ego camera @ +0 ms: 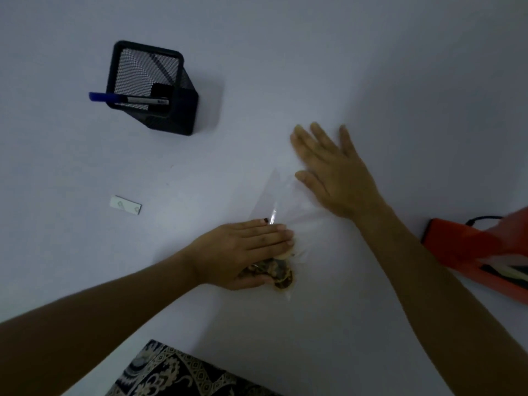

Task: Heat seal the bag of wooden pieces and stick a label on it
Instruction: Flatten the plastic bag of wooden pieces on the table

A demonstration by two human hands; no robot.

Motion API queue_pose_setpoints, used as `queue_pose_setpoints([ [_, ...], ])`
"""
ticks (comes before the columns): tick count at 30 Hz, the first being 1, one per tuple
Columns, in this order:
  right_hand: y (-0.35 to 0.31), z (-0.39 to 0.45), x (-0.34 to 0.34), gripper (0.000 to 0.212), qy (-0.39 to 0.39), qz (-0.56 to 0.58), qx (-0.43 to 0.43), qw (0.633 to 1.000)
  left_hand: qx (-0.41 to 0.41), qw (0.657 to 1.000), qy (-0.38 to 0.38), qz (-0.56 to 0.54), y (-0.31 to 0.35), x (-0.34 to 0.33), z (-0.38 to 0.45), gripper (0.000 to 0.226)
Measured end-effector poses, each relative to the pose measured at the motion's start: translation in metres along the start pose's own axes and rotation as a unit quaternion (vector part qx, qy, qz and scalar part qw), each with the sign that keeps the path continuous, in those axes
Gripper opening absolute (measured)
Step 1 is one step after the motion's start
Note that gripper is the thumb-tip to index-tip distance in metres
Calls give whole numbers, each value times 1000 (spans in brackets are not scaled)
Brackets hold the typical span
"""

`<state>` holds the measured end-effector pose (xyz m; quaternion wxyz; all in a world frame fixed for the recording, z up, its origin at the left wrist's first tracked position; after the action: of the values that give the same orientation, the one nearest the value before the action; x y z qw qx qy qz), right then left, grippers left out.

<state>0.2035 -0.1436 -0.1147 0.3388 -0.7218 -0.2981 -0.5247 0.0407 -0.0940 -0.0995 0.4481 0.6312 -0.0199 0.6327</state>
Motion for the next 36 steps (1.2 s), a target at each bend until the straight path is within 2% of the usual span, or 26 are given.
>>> queue_pose_setpoints([
  [4, 41, -6, 8, 72, 51, 68, -149, 985, -11, 1000, 7, 8, 2, 0, 0, 60],
  [6, 56, -31, 17, 67, 106, 154, -252, 949, -11, 1000, 9, 12, 2, 0, -2, 59],
  [7, 60, -51, 23, 63, 150, 206, -310, 916, -13, 1000, 9, 13, 3, 0, -2, 59],
  [9, 55, -100, 30, 53, 239, 289, -432, 820, -16, 1000, 9, 14, 4, 0, -1, 59],
  [10, 45, -120, 28, 48, 252, 324, -484, 773, -16, 1000, 10, 13, 4, 1, 0, 58],
  [11, 32, -134, 21, 44, 236, 356, -526, 735, -15, 1000, 10, 12, 4, 2, 0, 58],
  [13, 4, -149, 1, 43, 179, 409, -574, 687, -13, 1000, 6, 17, 5, 2, 1, 59],
  [19, -28, -148, -15, 40, 157, 468, -600, 630, -22, 999, -15, 22, 5, 1, 0, 60],
  [21, -28, -141, -24, 29, 141, 497, -587, 624, -23, 999, -19, 19, 4, -2, -1, 61],
  [23, -29, -137, -27, 11, 139, 511, -561, 636, -27, 999, -12, 16, 3, -2, -2, 61],
  [26, -33, -138, -21, 6, 157, 525, -522, 654, -26, 999, 28, -4, 6, 13, 1, 65],
  [28, -37, -140, -20, 5, 166, 597, -490, 614, 40, 995, 85, -44, -1, 32, 2, 67],
  [30, -44, -141, -23, 6, 144, 662, -465, 570, 195, 958, 173, -118, -24, 50, -1, 68],
  [32, -47, -148, -25, 4, 120, 676, -463, 560, 354, 870, 240, -245, -43, 55, -7, 66],
  [33, -48, -153, -23, 3, 113, 682, -462, 555, 396, 831, 252, -297, -47, 54, -6, 62],
  [34, -49, -157, -20, 4, 107, 686, -460, 553, 412, 811, 249, -332, -49, 54, 0, 52],
  [36, -52, -168, -13, 6, 87, 693, -458, 550, 410, 798, 203, -392, -48, 48, 18, 27],
])
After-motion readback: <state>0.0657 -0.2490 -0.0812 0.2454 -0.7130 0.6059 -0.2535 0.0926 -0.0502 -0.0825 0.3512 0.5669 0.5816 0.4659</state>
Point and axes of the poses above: each hand's wrist, its own z-axis towards the middle knuckle, its own x-axis out of the back of the hand, y = z × x, the point moved 9 cm from there along z, towards the middle knuckle, and after that the axes turned 5 degrees about -x, right-handed, at the moved point
